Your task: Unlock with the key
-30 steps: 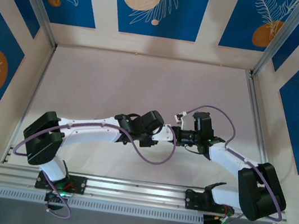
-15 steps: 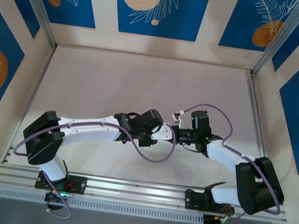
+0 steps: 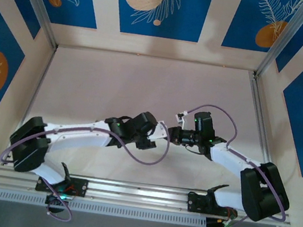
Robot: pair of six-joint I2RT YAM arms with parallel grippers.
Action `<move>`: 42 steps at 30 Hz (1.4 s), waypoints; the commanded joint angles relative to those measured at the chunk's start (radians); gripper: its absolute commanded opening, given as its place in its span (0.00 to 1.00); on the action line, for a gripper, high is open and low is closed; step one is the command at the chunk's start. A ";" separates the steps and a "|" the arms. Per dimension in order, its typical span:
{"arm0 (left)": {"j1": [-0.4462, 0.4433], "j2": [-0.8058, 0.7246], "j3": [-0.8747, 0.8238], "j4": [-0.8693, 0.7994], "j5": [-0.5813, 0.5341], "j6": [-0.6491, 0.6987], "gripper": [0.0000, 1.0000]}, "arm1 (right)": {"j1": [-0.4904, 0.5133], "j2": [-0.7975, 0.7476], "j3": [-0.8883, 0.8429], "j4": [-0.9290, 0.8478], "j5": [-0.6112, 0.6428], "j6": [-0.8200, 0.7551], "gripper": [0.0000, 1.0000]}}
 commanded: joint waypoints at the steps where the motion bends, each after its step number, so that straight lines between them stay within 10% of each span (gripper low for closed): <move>1: 0.049 -0.084 -0.082 0.110 -0.128 -0.142 0.79 | -0.007 -0.026 0.033 -0.005 0.007 0.019 0.12; 16: 0.212 -0.097 -0.233 0.326 0.277 -0.380 0.84 | 0.004 -0.037 0.019 0.109 -0.038 0.181 0.11; 42: 0.248 0.007 -0.266 0.485 0.126 -0.441 0.80 | 0.010 -0.080 0.003 0.135 -0.064 0.276 0.10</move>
